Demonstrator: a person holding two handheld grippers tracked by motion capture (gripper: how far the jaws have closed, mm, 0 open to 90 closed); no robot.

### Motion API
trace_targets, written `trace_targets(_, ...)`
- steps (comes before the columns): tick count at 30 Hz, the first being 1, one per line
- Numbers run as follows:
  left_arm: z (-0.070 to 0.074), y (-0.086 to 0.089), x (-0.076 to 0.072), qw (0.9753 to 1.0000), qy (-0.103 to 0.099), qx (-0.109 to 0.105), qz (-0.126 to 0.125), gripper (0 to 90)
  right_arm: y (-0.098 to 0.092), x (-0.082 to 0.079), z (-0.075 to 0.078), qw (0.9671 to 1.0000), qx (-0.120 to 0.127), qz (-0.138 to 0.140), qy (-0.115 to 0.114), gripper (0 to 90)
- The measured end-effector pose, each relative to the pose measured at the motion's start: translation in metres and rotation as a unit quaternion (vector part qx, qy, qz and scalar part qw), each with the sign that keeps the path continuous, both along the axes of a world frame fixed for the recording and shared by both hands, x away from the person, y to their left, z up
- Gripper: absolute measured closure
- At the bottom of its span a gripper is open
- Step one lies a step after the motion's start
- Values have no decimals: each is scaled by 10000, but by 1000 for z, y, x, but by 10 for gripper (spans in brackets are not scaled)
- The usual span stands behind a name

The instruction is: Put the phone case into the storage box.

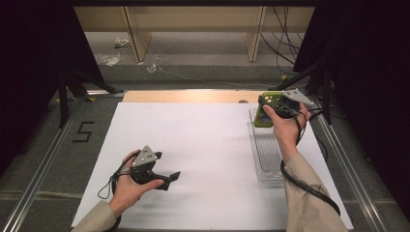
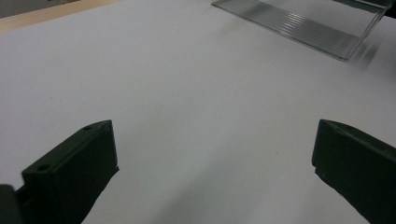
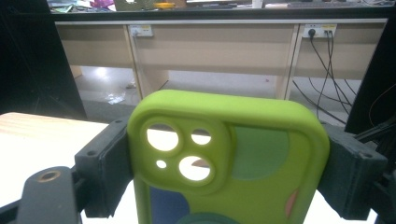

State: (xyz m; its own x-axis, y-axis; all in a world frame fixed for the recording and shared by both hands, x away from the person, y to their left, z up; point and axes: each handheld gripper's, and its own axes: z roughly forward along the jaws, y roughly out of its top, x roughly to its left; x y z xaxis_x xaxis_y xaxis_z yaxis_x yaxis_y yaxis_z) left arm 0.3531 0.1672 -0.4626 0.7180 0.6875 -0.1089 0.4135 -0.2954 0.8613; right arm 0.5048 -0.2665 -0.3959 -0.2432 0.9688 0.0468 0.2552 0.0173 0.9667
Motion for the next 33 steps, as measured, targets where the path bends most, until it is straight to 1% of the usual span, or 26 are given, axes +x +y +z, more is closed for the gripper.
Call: trace_targets(33, -1, 0, 0, 10000, 6, 6, -6, 0, -2, 10, -8, 9999, -19, -68, 126, 170)
